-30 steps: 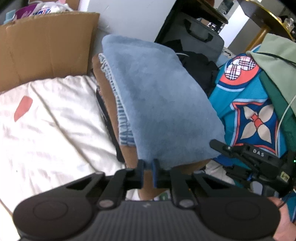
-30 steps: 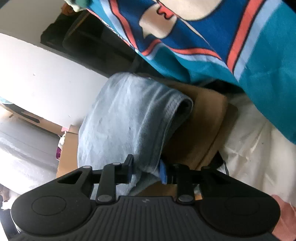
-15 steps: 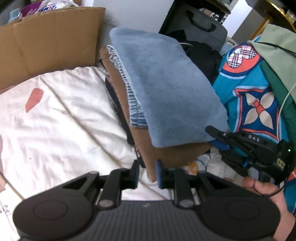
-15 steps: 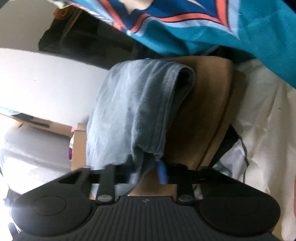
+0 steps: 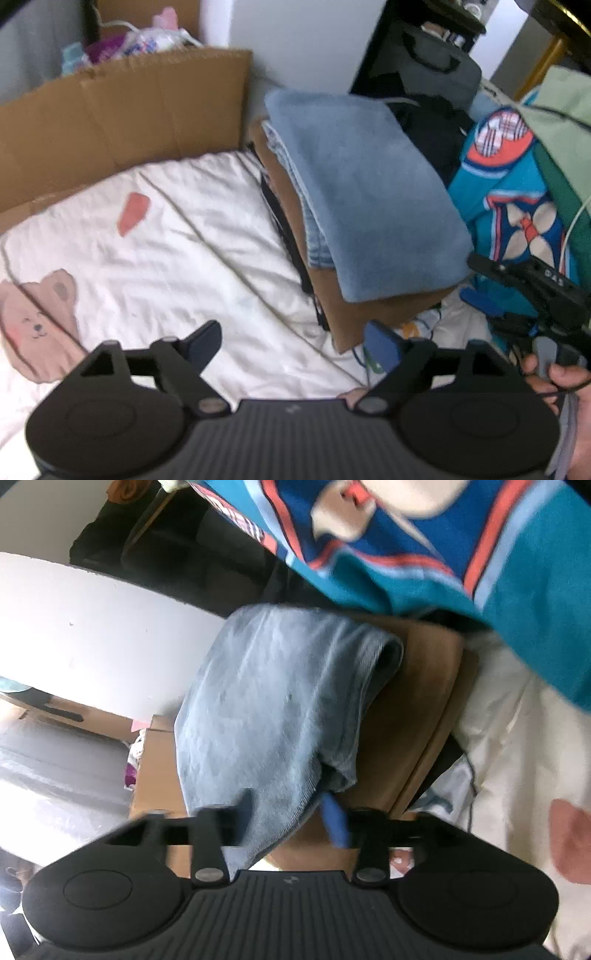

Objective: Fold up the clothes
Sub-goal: 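Open the right tool and pull both tools back from the jeans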

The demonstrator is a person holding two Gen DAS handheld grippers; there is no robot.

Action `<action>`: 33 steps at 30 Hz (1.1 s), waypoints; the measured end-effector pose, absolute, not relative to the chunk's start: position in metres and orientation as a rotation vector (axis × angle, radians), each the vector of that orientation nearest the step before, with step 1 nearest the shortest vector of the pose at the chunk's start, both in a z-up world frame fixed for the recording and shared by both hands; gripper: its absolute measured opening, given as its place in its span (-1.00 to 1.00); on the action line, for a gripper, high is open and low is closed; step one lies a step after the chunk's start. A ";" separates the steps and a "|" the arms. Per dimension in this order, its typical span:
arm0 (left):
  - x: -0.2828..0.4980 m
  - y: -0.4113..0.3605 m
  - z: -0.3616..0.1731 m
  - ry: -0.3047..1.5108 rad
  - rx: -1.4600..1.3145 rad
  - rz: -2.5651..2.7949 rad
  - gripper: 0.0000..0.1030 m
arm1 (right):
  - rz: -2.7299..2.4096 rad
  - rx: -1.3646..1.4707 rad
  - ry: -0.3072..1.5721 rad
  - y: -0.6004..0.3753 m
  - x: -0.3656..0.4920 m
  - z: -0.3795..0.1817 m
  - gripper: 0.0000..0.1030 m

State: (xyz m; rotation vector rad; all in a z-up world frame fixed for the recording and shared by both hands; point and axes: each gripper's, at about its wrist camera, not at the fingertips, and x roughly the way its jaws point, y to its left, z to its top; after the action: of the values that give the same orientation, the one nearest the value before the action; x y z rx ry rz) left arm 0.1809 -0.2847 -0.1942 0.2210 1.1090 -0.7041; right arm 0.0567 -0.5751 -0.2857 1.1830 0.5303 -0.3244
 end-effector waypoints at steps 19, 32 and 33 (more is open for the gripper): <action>0.194 -0.205 -0.080 1.102 0.196 -0.485 0.98 | -0.345 0.804 0.864 -0.583 0.075 -0.176 0.82; 0.187 -0.133 0.010 1.092 0.175 -0.328 0.98 | -0.261 0.623 0.941 -0.551 0.070 -0.082 0.92; 0.186 -0.125 0.017 1.098 0.167 -0.316 0.98 | -0.260 0.606 0.945 -0.547 0.071 -0.074 0.92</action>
State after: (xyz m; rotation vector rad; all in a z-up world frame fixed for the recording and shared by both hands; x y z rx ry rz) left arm 0.1855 -0.1253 0.0175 0.1666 1.0977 -0.3163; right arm 0.0708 -0.5466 -0.0740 0.6059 0.9450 -0.2603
